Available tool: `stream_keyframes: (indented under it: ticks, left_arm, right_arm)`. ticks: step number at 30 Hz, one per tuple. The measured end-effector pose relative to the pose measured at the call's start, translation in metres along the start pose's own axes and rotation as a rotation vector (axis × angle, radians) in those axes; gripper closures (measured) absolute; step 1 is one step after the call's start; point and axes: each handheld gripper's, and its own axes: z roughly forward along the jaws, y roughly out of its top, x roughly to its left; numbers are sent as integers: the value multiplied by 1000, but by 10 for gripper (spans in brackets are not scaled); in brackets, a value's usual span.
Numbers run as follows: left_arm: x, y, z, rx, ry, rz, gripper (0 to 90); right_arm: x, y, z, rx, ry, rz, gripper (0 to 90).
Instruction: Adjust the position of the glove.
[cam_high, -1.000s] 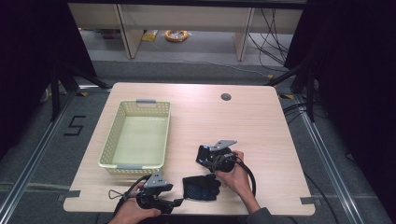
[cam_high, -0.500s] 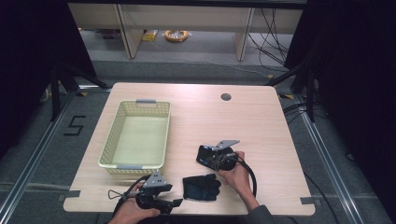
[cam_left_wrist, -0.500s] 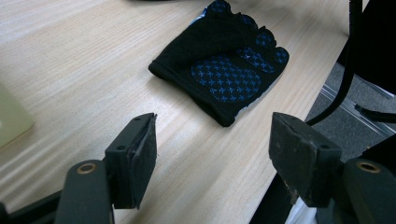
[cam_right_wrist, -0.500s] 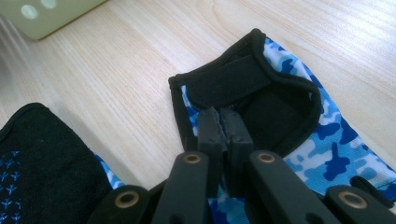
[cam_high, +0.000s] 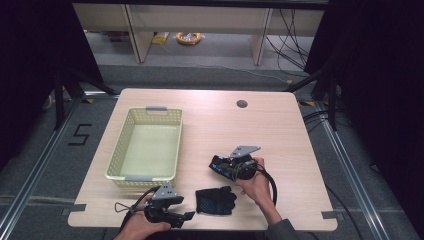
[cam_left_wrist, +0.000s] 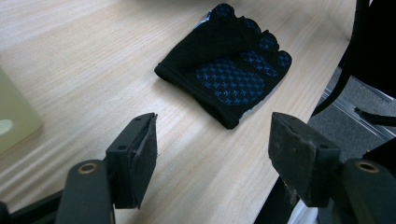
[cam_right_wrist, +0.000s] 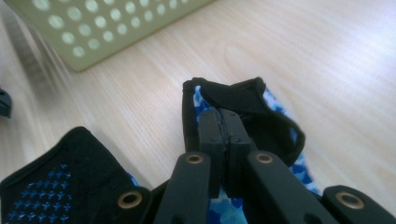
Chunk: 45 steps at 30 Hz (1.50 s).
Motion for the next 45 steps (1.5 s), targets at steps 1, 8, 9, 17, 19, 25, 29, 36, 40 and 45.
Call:
stream_keyframes:
  ticks: [1, 8, 9, 17, 19, 25, 29, 36, 40, 45]
  left_arm:
    - [1, 0, 0, -5, -1, 3, 325]
    - [4, 1, -3, -9, 9, -3, 325]
    - [5, 1, -4, -12, 8, 2, 325]
    - [7, 1, -5, -17, 12, -10, 317]
    - [9, 2, -7, -7, 18, 7, 313]
    - [10, 2, -8, -10, 14, -10, 301]
    - [10, 1, -7, -4, 10, -10, 301]
    - [10, 0, -7, -1, 10, -18, 301]
    - [10, 0, -6, 6, 11, -18, 302]
    - [11, -1, -6, 20, 19, -11, 303]
  right_arm:
    - [0, 2, -4, 1, 10, -19, 895]
    - [15, 14, -28, -56, 84, -83, 895]
    - [18, 13, -32, -60, 94, -87, 895]
    - [43, 5, -42, -78, 179, -146, 895]
    - [47, 3, -43, -81, 193, -155, 894]
    - [58, -1, -42, -76, 227, -214, 894]
    - [64, -6, -39, -64, 251, -243, 894]
    - [67, -12, -34, -42, 271, -273, 892]
    - [68, -18, -32, -20, 273, -279, 892]
    - [70, -25, -24, 18, 293, -310, 889]
